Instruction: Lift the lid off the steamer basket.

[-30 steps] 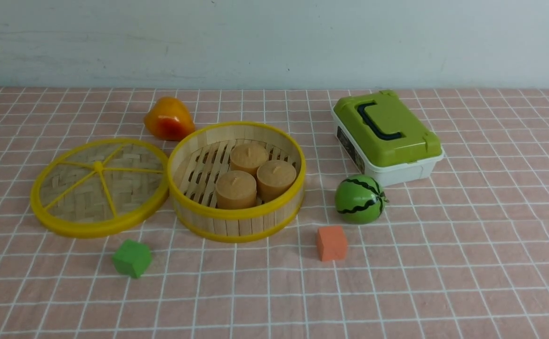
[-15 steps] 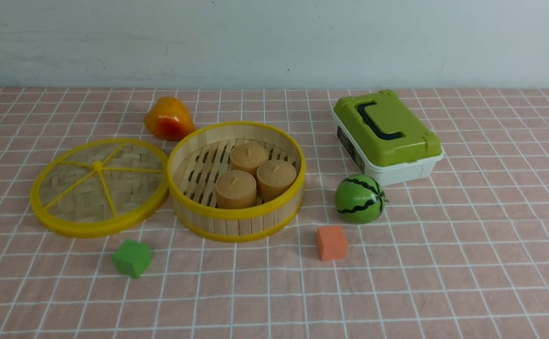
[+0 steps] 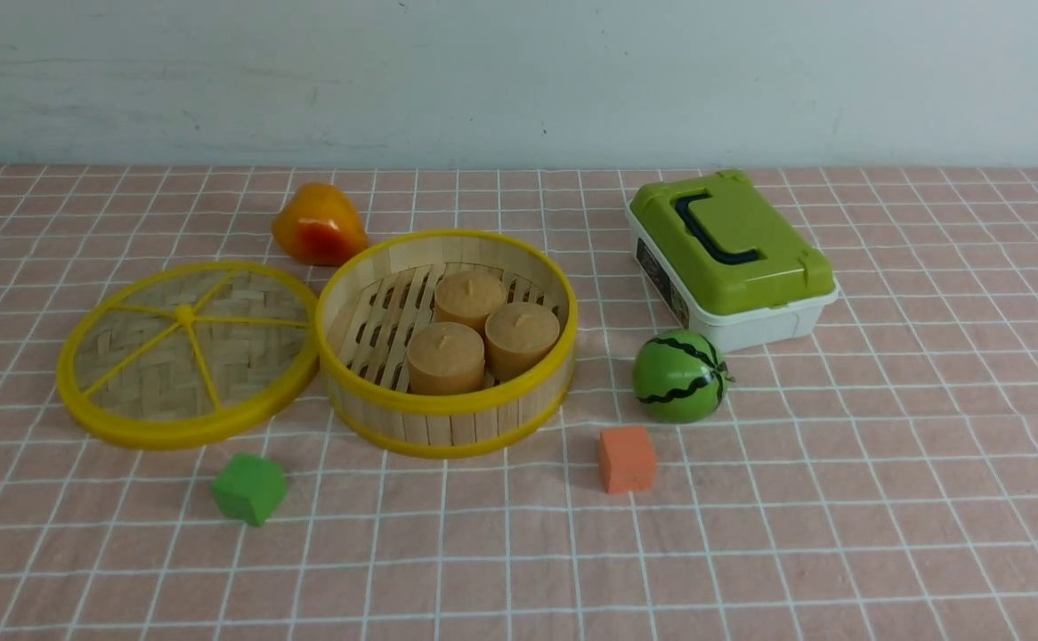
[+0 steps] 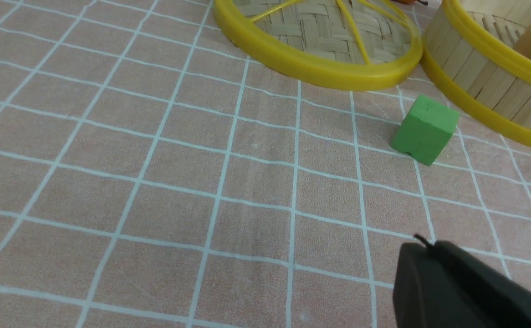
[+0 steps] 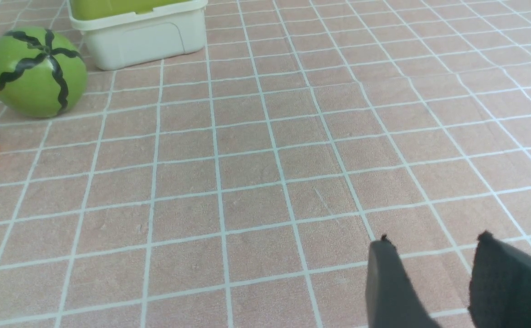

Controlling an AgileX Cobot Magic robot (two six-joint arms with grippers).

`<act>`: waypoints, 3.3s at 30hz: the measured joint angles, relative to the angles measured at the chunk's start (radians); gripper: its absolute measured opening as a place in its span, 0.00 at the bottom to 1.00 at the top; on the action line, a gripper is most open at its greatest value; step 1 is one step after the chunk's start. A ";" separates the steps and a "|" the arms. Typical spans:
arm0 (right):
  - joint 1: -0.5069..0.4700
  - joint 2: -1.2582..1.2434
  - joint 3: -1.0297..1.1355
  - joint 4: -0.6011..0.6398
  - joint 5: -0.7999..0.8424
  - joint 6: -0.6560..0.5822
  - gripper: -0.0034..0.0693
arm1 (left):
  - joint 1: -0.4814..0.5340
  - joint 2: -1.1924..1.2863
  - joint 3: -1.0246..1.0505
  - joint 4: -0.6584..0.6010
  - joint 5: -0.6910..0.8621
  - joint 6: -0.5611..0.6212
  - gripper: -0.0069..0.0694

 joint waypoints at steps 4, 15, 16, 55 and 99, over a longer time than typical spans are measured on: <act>0.000 0.000 0.000 0.000 0.000 0.000 0.38 | 0.000 0.000 0.000 0.000 0.000 0.000 0.11; 0.000 0.000 0.000 0.000 0.000 0.000 0.38 | 0.000 0.000 0.000 0.000 0.000 0.000 0.12; 0.000 0.000 0.000 0.000 0.000 0.000 0.38 | 0.000 0.000 0.000 0.000 0.000 0.000 0.12; 0.000 0.000 0.000 0.001 0.000 0.000 0.38 | 0.000 0.000 0.000 0.000 0.000 0.000 0.17; 0.000 0.000 0.000 0.001 0.000 0.000 0.38 | 0.000 0.000 0.000 0.000 0.000 0.000 0.23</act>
